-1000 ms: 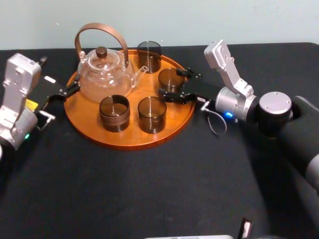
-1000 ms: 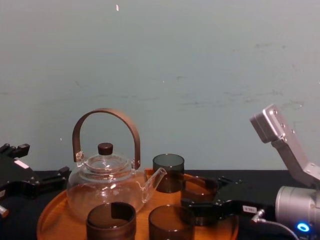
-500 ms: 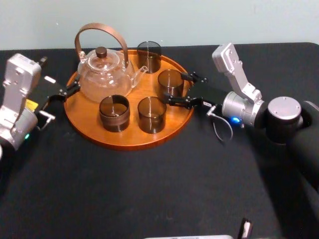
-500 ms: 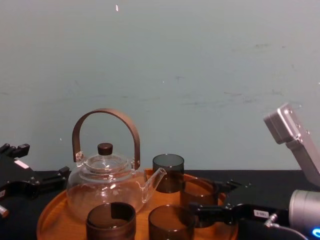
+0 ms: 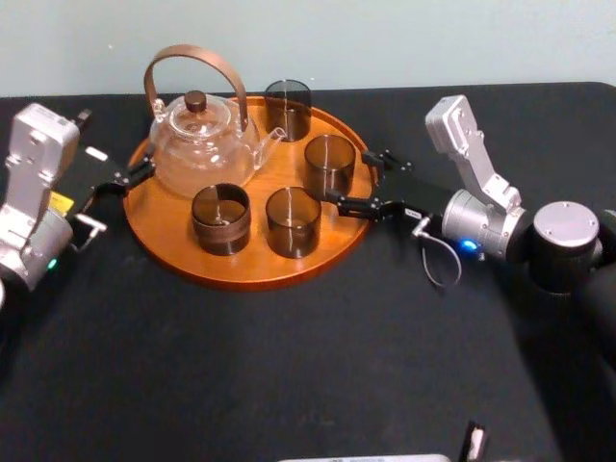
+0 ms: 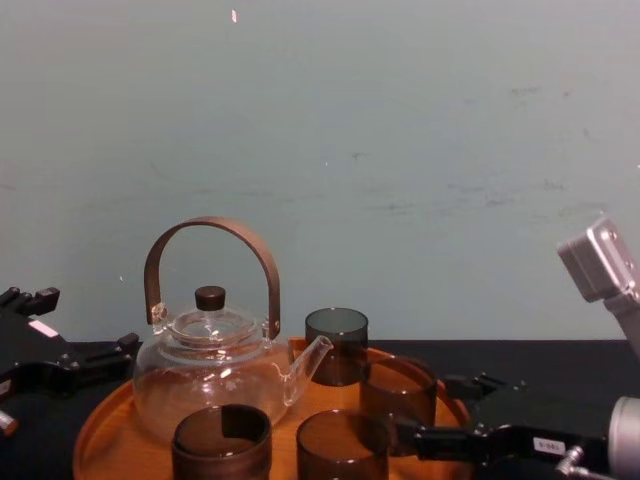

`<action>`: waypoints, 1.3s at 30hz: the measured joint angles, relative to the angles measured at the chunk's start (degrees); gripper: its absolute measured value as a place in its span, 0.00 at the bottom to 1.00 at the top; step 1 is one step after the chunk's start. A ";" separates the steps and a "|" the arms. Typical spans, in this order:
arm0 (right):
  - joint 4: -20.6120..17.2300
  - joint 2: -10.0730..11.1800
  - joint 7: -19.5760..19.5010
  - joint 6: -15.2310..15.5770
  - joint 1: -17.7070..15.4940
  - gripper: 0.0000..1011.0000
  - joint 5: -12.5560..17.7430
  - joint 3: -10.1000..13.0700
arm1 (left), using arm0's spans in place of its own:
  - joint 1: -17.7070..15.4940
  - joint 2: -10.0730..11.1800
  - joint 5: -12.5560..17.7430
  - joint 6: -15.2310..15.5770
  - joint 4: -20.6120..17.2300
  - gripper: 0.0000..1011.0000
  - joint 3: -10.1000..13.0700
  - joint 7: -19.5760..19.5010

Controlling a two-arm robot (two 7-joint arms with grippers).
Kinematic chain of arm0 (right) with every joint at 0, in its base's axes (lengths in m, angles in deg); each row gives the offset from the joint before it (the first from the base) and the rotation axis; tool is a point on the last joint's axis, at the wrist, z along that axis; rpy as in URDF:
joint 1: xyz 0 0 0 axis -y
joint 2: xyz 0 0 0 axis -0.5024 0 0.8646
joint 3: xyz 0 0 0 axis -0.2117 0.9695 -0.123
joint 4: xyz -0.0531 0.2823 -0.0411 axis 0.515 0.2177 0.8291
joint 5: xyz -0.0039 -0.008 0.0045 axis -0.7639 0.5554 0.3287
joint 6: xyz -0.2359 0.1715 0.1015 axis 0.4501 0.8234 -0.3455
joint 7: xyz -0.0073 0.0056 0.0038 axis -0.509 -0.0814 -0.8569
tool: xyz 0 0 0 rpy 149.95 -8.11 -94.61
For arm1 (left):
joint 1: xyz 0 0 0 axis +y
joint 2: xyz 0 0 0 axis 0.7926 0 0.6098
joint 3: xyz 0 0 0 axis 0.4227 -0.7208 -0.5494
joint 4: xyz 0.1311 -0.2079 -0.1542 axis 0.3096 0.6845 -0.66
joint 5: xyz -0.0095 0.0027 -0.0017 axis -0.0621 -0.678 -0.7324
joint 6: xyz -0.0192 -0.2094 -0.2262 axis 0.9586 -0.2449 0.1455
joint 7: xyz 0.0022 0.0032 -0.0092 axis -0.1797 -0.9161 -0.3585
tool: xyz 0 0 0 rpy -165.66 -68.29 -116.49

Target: Pick up the glass from the table and place it on the tray.

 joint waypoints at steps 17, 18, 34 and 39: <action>-2.46 1.63 -0.60 0.20 -1.64 0.99 1.08 -0.41 | 0.00 0.00 0.00 0.00 0.00 0.99 0.00 0.00; -2.67 1.77 -0.63 0.22 -1.80 0.99 1.17 -0.42 | 0.00 0.00 0.00 0.00 0.00 0.99 0.00 0.00; -11.70 5.79 -3.68 2.14 -7.51 0.99 2.78 1.64 | 0.00 0.00 0.00 0.00 0.00 0.99 0.00 0.00; -14.93 7.57 -5.97 1.98 -10.49 0.99 3.35 3.63 | 0.00 0.00 0.00 0.00 0.00 0.99 0.00 0.00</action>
